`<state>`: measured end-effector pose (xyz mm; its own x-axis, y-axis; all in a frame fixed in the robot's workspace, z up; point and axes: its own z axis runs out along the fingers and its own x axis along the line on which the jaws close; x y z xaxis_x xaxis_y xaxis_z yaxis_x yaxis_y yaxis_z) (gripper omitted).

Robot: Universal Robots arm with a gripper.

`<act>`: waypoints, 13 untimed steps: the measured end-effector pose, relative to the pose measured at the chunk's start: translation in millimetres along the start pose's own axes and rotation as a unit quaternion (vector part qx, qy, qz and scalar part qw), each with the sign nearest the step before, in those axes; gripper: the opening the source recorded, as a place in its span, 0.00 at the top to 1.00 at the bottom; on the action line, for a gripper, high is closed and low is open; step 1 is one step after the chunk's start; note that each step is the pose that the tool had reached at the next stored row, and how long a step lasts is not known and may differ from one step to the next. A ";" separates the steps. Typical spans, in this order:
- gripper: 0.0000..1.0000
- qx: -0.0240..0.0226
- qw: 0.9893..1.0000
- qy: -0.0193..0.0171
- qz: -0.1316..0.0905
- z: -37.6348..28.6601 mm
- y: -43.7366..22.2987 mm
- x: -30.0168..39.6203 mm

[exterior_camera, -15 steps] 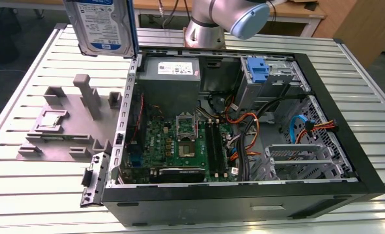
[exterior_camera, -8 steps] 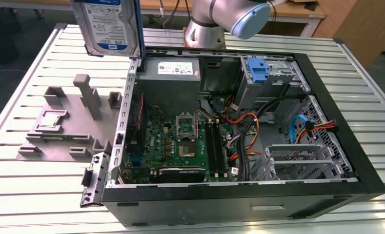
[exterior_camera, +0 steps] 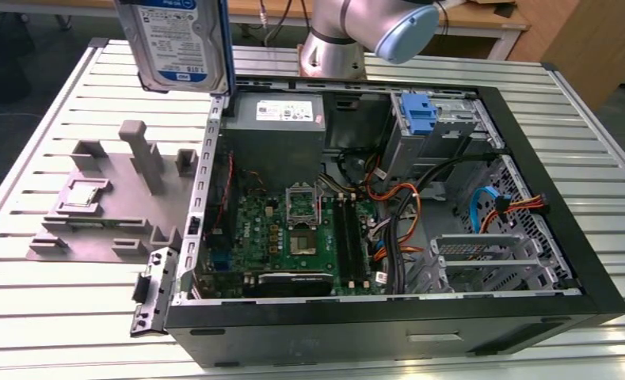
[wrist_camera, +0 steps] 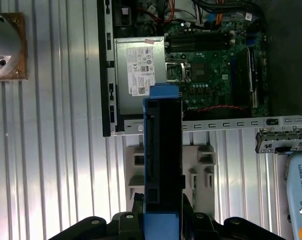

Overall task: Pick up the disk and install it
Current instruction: 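Pick up the disk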

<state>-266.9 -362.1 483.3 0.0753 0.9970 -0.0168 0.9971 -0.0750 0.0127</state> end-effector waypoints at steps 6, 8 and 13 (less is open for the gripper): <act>0.63 0.000 1.000 0.000 0.000 0.3 0.7 -10.7; 0.63 0.000 1.000 0.000 0.000 0.5 1.1 -15.8; 0.63 0.000 1.000 -0.001 0.000 0.9 2.0 -27.2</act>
<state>-267.0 -389.4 482.9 0.0754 0.9970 -0.0180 0.9971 -0.0751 0.0129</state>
